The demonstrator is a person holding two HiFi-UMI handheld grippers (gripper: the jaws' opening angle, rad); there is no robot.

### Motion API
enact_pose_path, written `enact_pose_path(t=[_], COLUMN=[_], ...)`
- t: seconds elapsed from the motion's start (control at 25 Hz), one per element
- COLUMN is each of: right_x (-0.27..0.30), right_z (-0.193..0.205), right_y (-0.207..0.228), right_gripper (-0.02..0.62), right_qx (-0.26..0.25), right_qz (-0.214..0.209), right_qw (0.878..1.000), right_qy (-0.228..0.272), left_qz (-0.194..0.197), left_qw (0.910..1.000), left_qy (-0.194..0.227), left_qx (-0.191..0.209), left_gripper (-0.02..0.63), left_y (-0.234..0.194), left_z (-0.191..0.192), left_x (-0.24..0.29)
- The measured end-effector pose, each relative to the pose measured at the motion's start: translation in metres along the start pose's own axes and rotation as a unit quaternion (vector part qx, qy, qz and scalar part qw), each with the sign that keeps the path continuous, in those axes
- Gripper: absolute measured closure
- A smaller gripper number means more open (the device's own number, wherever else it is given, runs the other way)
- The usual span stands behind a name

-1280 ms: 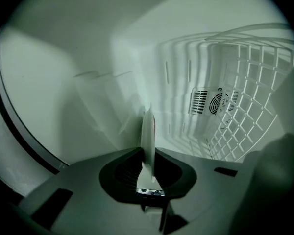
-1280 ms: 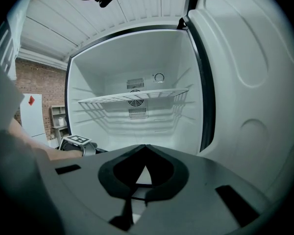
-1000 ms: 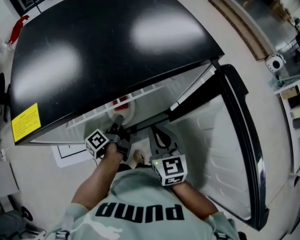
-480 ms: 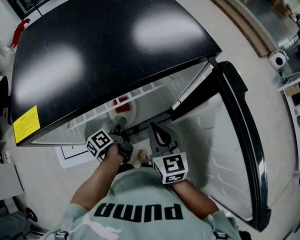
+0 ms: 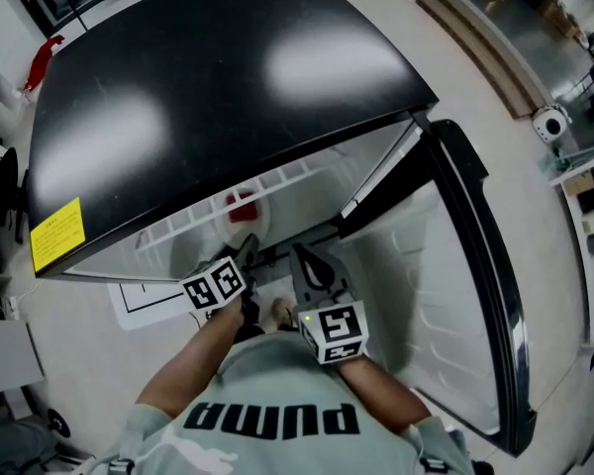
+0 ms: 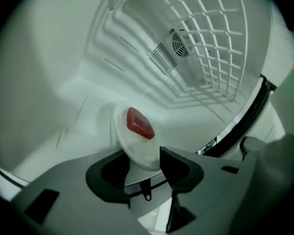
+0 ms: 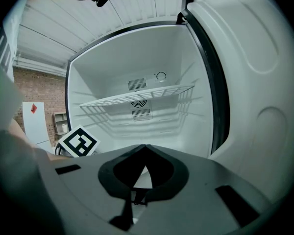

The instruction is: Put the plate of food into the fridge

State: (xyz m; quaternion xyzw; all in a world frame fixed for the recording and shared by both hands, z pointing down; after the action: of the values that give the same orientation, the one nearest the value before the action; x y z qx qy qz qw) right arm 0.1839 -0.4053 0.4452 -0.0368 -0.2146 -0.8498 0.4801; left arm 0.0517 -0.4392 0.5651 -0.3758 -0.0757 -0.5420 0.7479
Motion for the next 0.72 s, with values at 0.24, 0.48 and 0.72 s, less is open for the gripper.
enact_pose_path(t=[0.24,0.48,0.72], right_x=[-0.002,-0.005,-0.004], right_z=[0.002,0.005,0.009], right_y=[-0.004,-0.008,-0.012], right_gripper=[0.591,0.591,0.591], right_qx=[0.000,-0.001,-0.003], right_qz=[-0.003,-0.006,-0.015], right_qw=[1.000,1.000,1.000], right_qy=[-0.004,-0.011,-0.013], left_qz=[-0.059,-0.053,-0.059], left_qw=[0.9851,0.9898,0.9930], left_qy=[-0.017,-0.007,0.013], left_qx=[0.161,0.132,0.102], left_gripper=[0.400,0.377,0.340], left_y=[-0.004,-0.006,-0.010], left_z=[0.002,0.004,0.005], left_x=[-0.003,-0.009,-0.018])
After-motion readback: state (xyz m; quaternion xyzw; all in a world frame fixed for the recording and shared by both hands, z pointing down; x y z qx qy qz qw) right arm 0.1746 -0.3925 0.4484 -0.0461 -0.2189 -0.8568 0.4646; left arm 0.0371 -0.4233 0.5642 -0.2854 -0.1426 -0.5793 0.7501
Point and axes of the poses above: the fingertips, and each gripper's own axes: x forward along the fingers, y to its right, z out of its underside, the point moved 3 cm from there along -x, backward along the fingers, and after that the axes turned 13 degrees about x, right-handed, at the moved point
